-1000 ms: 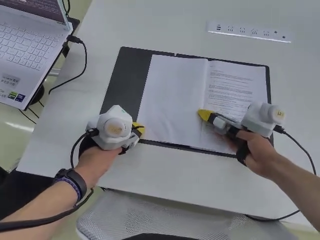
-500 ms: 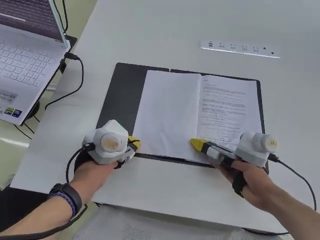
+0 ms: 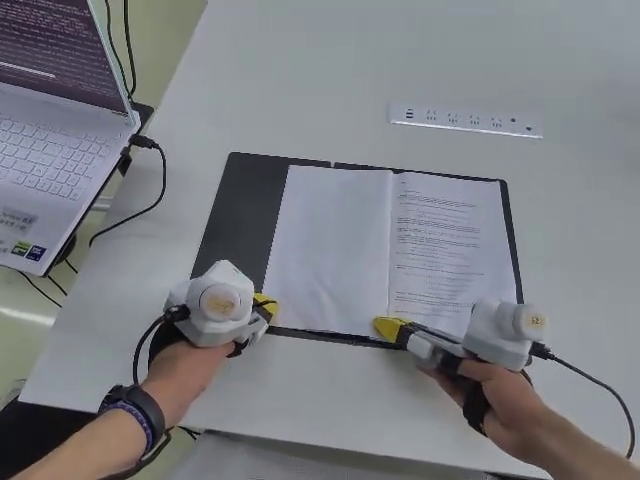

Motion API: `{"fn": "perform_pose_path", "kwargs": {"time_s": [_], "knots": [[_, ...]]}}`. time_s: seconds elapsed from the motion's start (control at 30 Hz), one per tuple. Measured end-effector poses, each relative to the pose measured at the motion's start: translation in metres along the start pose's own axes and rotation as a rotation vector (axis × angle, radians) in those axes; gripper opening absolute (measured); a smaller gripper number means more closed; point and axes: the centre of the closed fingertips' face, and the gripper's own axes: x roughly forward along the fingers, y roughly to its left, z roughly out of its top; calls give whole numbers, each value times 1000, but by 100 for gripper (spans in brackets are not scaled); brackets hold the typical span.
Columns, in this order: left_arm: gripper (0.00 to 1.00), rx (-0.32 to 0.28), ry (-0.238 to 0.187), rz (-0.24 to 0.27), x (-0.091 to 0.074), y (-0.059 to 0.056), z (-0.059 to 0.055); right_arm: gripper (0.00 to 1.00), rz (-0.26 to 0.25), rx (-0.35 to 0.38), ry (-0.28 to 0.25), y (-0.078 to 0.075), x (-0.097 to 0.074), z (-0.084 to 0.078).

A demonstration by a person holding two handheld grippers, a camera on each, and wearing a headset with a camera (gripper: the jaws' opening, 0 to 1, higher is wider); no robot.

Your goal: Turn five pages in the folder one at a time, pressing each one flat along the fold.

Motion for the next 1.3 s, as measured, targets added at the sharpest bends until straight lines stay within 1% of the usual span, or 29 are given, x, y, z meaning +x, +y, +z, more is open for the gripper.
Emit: {"fn": "perform_pose_path", "kwargs": {"time_s": [0.2,0.3,0.4,0.47,0.53,0.6,0.67,0.73,0.8,0.87,1.07,1.13,1.3], "knots": [[0,-17,5,7,0,1,-1,0,-6,3,18,1,-2,-8],[0,-68,4,7,0,2,-1,0,-19,2,21,2,-3,-10],[0,-77,8,7,0,2,-1,0,-30,2,19,2,-3,-10],[0,-97,14,9,0,2,-1,0,-37,7,16,2,-3,-11],[0,-166,11,12,0,2,-1,0,-43,12,19,2,-4,-11],[0,-207,6,11,-1,1,-1,0,-47,18,20,2,-5,-12],[2,-216,8,10,-4,-2,-2,0,-51,18,12,4,-7,-12],[5,-228,-2,12,-7,-4,-1,0,-57,11,18,6,-10,-13],[6,-234,-7,17,-10,-5,-1,3,-56,6,20,5,-12,-13],[9,-250,-25,17,-15,-8,2,5,-60,-4,20,7,-16,-12],[13,-241,-47,26,-28,-13,9,14,-71,-28,14,7,-27,-9],[14,-237,-55,24,-30,-15,11,15,-74,-31,11,7,-31,-8],[16,-227,-69,29,-37,-19,20,18,-86,-41,-3,4,-41,-4]]}}
